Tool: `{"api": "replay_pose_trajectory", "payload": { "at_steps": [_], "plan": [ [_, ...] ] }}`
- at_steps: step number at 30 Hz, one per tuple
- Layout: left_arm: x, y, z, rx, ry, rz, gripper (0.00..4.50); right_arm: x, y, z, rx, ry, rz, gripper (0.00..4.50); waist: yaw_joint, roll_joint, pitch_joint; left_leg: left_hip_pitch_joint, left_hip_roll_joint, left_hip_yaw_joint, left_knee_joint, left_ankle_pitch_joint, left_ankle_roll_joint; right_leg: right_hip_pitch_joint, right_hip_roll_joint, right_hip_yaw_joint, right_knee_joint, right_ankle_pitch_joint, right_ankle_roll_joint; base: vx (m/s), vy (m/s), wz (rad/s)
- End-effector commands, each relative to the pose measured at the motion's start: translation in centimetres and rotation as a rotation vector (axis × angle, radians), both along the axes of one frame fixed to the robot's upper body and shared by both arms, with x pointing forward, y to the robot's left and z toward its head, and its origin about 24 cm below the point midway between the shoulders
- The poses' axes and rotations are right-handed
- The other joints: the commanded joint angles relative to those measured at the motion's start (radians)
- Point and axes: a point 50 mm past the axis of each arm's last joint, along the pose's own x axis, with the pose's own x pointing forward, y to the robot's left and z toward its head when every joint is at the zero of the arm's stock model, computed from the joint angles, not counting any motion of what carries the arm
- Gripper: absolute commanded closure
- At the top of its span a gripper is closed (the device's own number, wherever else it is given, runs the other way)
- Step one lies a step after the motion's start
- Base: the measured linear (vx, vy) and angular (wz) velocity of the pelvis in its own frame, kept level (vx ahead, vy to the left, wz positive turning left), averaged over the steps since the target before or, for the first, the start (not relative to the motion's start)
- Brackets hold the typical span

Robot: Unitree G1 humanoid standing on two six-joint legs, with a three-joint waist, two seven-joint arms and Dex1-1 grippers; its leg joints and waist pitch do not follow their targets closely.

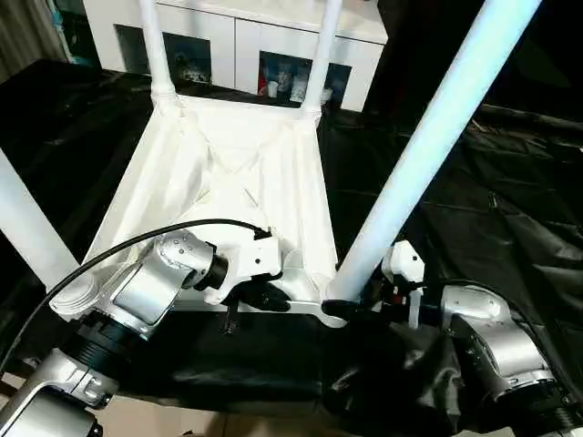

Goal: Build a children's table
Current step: Rotate leg to tighten

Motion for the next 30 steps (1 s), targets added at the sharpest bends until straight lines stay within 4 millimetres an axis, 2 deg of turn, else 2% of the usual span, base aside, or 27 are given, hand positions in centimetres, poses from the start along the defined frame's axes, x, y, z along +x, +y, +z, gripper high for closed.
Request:
{"api": "replay_pose_trajectory", "payload": {
  "at_steps": [1, 4, 9, 14, 18, 20, 21, 22, 23, 24, 25, 26, 28, 30],
  "plan": [
    [-1.4, -0.7, -1.3, 0.024, 0.088, -0.079, 4.5, 0.1, -1.2, -0.5, -0.054, 0.027, -0.042, 1.36, -0.001, 0.008, -0.045, -0.007, 0.0, 0.02, -0.068, -0.169, 0.057, 0.056, -0.029, 0.035, -0.053, -0.187, -0.201, 0.0, 0.0, 0.0],
    [-1.5, -0.5, -1.4, 0.028, 0.099, -0.081, 4.5, 0.0, -1.2, -0.7, -0.055, 0.035, -0.035, 1.54, -0.002, 0.01, -0.046, -0.007, 0.001, 0.02, -0.068, -0.165, 0.058, 0.056, -0.029, 0.035, -0.051, -0.181, -0.203, 0.0, 0.0, 0.0],
    [-1.5, -0.5, -1.4, 0.03, 0.103, -0.078, 4.5, -0.1, -1.2, -0.8, -0.055, 0.044, -0.036, 1.85, -0.003, 0.007, -0.047, -0.007, 0.0, 0.021, -0.066, -0.148, 0.063, 0.057, -0.028, 0.035, -0.049, -0.156, -0.21, 0.0, 0.0, 0.0],
    [-1.5, -0.6, -1.4, 0.025, 0.104, -0.068, 4.5, -0.1, -1.2, -1.0, -0.046, 0.053, -0.052, 1.91, -0.004, 0.007, -0.047, -0.006, 0.0, 0.021, -0.066, -0.152, 0.063, 0.057, -0.028, 0.035, -0.049, -0.162, -0.211, 0.0, 0.0, 0.0],
    [-0.9, -0.9, -1.7, 0.018, 0.086, -0.009, 4.5, 0.7, -1.2, -1.5, -0.043, 0.052, -0.171, 1.91, -0.006, 0.006, -0.045, -0.007, 0.0, 0.021, -0.067, -0.161, 0.059, 0.055, -0.029, 0.036, -0.052, -0.179, -0.21, 0.0, 0.0, 0.0],
    [0.2, -1.7, -2.0, 0.016, 0.049, 0.082, 4.5, 1.8, -1.1, -2.5, -0.058, 0.054, -0.351, 1.91, -0.011, 0.005, -0.041, -0.006, -0.003, 0.018, -0.073, -0.24, 0.029, 0.05, -0.031, 0.034, -0.068, -0.32, -0.17, 0.0, 0.0, 0.0],
    [0.6, -1.9, -2.1, 0.012, 0.038, 0.109, 4.5, 2.0, -1.0, -2.7, -0.061, 0.054, -0.394, 1.91, -0.013, 0.005, -0.039, -0.008, -0.004, 0.017, -0.074, -0.254, 0.021, 0.048, -0.03, 0.033, -0.071, -0.356, -0.156, -0.055, -0.002, -0.01],
    [1.0, -2.2, -2.2, 0.007, 0.027, 0.141, 4.5, 2.3, -0.9, -2.9, -0.054, 0.061, -0.432, 1.91, -0.017, 0.003, -0.037, -0.006, -0.007, 0.014, -0.076, -0.293, 0.009, 0.045, -0.031, 0.031, -0.082, -0.445, -0.125, -0.065, -0.003, -0.01],
    [1.8, -2.9, -2.3, -0.002, 0.003, 0.21, 4.5, 2.8, -0.4, -3.2, -0.036, 0.081, -0.52, 1.91, -0.02, 0.004, -0.037, -0.002, -0.008, 0.013, -0.074, -0.317, 0.006, 0.039, -0.034, 0.031, -0.091, -0.498, -0.102, -0.065, -0.003, -0.01],
    [2.5, -3.6, -2.4, -0.012, -0.014, 0.273, 4.5, 3.3, 0.1, -3.4, -0.01, 0.105, -0.594, 1.91, -0.022, 0.003, -0.036, -0.001, -0.009, 0.013, -0.073, -0.326, 0.005, 0.034, -0.033, 0.03, -0.094, -0.523, -0.093, -0.065, -0.005, 0.02],
    [2.9, -4.1, -2.4, -0.02, -0.017, 0.31, 4.5, 3.7, 0.5, -3.6, 0.003, 0.126, -0.647, 1.91, -0.025, 0.006, -0.035, 0.003, -0.013, 0.008, -0.071, -0.356, 0.0, 0.03, -0.033, 0.025, -0.103, -0.593, -0.07, -0.068, -0.003, 0.0],
    [3.2, -4.5, -2.4, -0.024, -0.018, 0.333, 4.5, 4.0, 0.8, -3.7, 0.017, 0.142, -0.686, 1.91, -0.029, 0.002, -0.039, -0.003, -0.013, 0.004, -0.072, -0.352, -0.004, 0.036, -0.036, 0.021, -0.106, -0.616, -0.049, -0.068, -0.003, 0.0],
    [3.8, -5.3, -2.4, -0.019, -0.03, 0.389, 4.5, 4.8, 1.6, -3.7, 0.045, 0.169, -0.787, 1.91, -0.033, 0.01, -0.039, -0.006, -0.013, 0.001, -0.073, -0.354, -0.001, 0.033, -0.035, 0.018, -0.108, -0.605, -0.044, -0.03, 0.002, -0.02],
    [4.0, -5.5, -2.5, -0.006, -0.039, 0.4, 4.5, 5.1, 1.8, -3.6, 0.055, 0.175, -0.818, 1.92, -0.034, 0.01, -0.039, -0.007, -0.013, -0.001, -0.075, -0.36, 0.004, 0.035, -0.034, 0.015, -0.11, -0.584, -0.046, 0.0, 0.0, 0.0]
  ]
}}
